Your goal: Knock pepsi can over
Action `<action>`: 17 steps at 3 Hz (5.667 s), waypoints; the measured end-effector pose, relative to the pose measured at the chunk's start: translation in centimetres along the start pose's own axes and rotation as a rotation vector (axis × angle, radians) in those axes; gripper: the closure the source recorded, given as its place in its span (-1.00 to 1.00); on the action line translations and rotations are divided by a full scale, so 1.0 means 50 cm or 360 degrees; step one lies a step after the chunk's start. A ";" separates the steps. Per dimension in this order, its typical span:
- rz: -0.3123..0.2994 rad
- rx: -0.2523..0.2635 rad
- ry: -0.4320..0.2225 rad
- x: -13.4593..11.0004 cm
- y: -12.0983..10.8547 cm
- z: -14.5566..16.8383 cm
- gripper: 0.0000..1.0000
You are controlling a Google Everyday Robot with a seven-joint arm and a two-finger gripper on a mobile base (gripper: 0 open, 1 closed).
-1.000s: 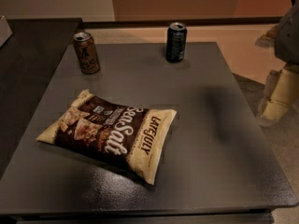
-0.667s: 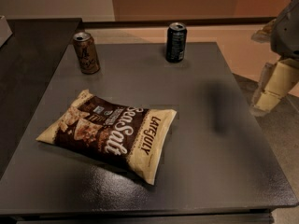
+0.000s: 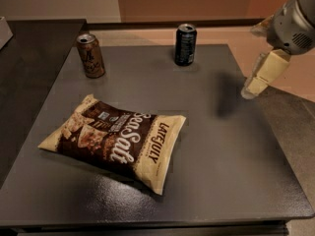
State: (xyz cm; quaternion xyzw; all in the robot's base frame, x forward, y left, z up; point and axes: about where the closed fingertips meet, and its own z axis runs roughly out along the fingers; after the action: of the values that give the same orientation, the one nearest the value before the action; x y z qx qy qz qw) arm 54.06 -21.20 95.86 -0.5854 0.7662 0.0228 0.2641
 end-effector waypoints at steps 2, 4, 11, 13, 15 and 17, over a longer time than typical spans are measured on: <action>0.0155 0.0072 -0.0289 -0.033 -0.156 0.109 -1.00; 0.0280 0.0024 -0.0584 -0.098 -0.268 0.218 -1.00; 0.0445 -0.0095 -0.0968 -0.221 -0.340 0.355 0.19; 0.0257 -0.0106 -0.0835 -0.231 -0.298 0.287 1.00; -0.0030 -0.0249 -0.0316 -0.214 -0.217 0.270 1.00; -0.0331 -0.0255 0.0134 -0.204 -0.166 0.263 0.70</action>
Offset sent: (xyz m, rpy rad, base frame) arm 0.1577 0.0131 -0.0204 0.3460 -0.1108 -0.0917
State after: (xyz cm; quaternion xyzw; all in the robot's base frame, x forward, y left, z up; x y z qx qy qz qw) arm 68.37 -10.22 91.23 -0.6813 0.7075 0.0320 0.1851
